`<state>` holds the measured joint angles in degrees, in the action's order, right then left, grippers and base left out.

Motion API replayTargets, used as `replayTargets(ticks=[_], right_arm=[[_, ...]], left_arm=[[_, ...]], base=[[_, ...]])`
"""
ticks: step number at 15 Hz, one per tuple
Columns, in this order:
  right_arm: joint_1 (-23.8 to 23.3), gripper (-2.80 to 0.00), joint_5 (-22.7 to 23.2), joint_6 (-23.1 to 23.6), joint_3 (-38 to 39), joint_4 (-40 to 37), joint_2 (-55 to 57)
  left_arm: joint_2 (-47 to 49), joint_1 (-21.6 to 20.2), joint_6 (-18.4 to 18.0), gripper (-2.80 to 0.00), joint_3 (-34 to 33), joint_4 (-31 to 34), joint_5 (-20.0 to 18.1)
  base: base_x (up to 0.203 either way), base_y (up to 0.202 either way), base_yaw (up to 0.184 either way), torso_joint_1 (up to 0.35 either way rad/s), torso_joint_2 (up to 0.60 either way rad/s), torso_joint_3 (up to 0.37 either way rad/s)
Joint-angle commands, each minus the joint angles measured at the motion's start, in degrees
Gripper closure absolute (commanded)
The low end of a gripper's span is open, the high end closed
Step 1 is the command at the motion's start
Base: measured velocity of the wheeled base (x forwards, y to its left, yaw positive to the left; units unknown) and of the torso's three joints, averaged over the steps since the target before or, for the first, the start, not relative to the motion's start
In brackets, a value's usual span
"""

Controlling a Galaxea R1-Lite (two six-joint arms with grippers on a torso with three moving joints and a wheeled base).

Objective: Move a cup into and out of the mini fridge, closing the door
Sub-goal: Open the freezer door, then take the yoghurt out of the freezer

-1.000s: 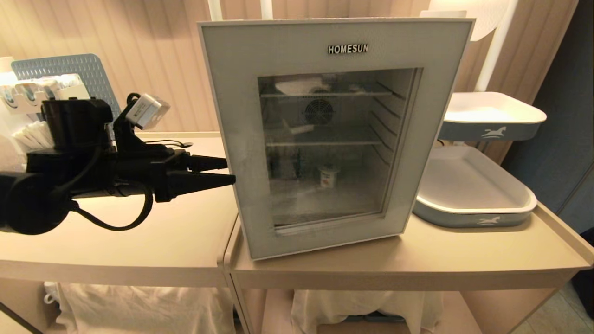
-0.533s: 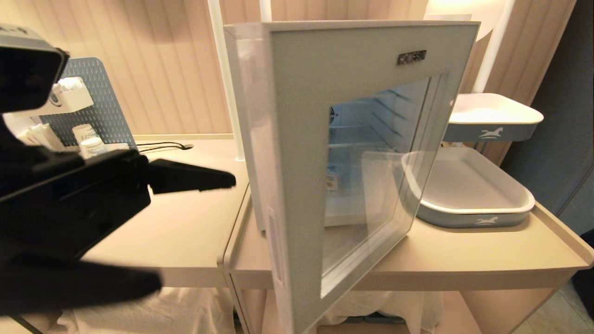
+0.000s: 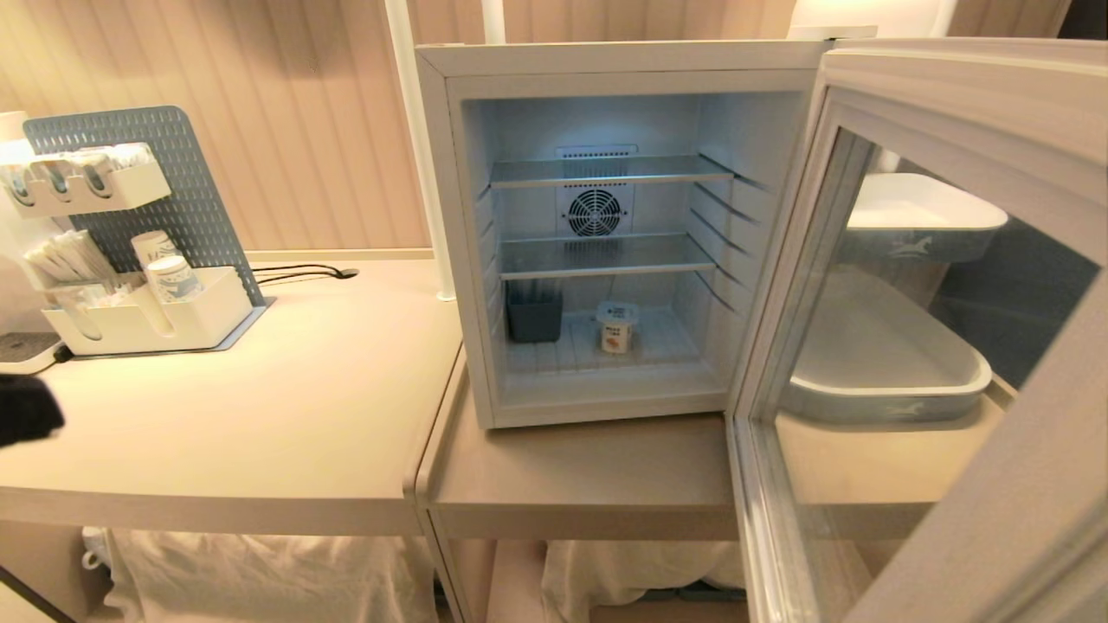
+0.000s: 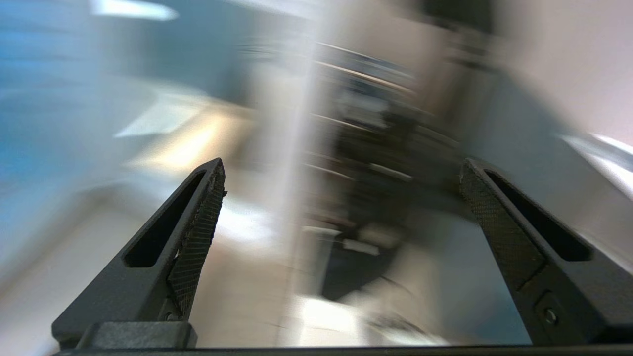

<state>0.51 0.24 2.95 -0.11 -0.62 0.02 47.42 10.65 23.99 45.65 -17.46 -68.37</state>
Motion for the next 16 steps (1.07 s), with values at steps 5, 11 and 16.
replayTargets(ticks=[5,11,16], right_arm=[[0.02,0.00,0.02,0.04,0.02,0.36,-0.02],[0.02,0.00,-0.07,0.04,0.02,0.32,0.03],[0.02,0.00,-0.07,0.04,0.02,0.19,0.06]], left_arm=[[-6.27,-47.13,-1.57,0.00,-3.83,5.67,13.31],[-18.88,-66.69,-0.98,0.00,9.65,47.30,20.62],[-24.24,-34.59,12.65,0.00,28.81,72.63,25.48]], base=[[0.000,0.000,0.000,0.000,0.00,0.000],[0.000,0.000,0.000,0.000,0.00,0.000],[0.000,0.000,0.000,0.000,0.00,0.000]])
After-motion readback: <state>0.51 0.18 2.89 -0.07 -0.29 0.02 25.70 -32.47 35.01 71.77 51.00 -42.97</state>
